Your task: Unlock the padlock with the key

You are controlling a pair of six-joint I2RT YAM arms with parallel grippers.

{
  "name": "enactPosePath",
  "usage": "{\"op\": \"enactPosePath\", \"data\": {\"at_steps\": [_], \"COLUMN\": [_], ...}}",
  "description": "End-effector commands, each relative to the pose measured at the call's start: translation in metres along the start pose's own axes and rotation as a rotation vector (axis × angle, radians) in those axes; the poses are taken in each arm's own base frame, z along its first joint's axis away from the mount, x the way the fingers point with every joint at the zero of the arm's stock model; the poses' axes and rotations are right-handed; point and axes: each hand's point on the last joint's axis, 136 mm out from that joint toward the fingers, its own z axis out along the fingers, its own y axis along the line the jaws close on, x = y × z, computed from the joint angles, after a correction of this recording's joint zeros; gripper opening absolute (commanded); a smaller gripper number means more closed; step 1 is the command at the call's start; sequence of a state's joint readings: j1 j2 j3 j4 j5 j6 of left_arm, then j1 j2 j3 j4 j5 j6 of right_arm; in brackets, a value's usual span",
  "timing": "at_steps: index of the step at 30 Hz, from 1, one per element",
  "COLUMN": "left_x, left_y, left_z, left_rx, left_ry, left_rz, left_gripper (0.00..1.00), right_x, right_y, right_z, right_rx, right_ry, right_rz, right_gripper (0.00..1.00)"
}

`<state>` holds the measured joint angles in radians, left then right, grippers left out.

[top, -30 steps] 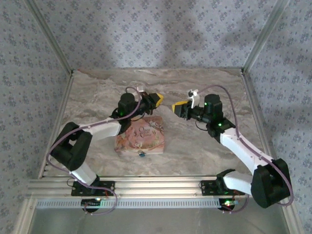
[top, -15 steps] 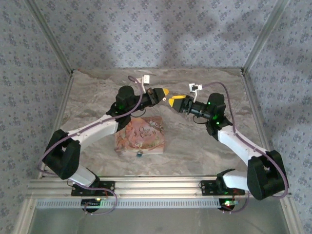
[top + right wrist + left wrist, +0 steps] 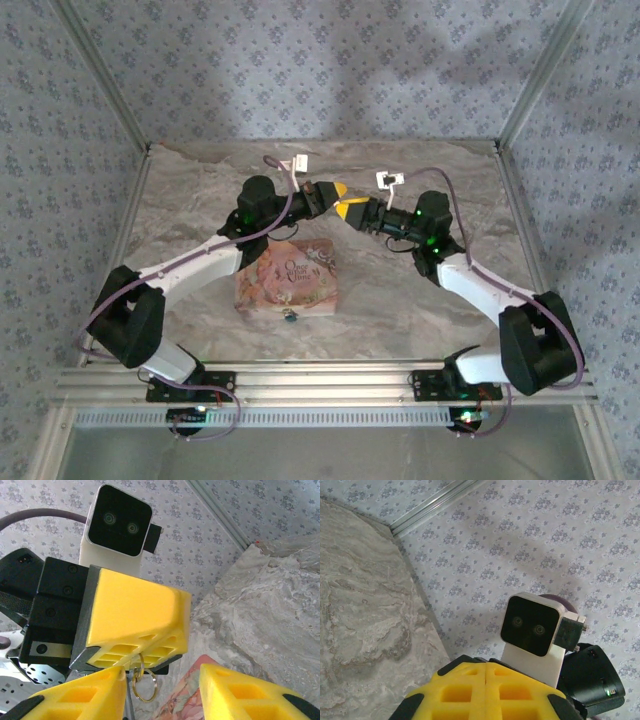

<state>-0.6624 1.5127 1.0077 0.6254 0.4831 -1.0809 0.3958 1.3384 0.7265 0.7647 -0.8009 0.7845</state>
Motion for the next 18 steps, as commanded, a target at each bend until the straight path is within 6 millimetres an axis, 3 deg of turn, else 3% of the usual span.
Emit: {"op": "enactPosePath", "data": {"at_steps": [1,11,18], "left_x": [-0.0042,-0.0021,-0.0044], "left_y": [-0.0218,-0.0224,-0.0205], "left_z": [-0.0022,-0.002,-0.0041], "left_rx": [0.064,0.075,0.065], "left_ry": [-0.008,-0.004,-0.024], "left_rz": [0.05,0.043,0.041], "left_gripper": [0.0,0.0,0.0], "right_x": [-0.0161,-0.016,-0.0123], "right_y": [0.0165,0.0146,0.0087], "right_z": [0.0048,0.0106,0.01], "right_rx": [-0.05,-0.053,-0.035], "right_ry": [-0.029,-0.027,-0.021], "right_rz": [-0.031,-0.009,0.001], "right_gripper": [0.41,0.27,0.08]}}
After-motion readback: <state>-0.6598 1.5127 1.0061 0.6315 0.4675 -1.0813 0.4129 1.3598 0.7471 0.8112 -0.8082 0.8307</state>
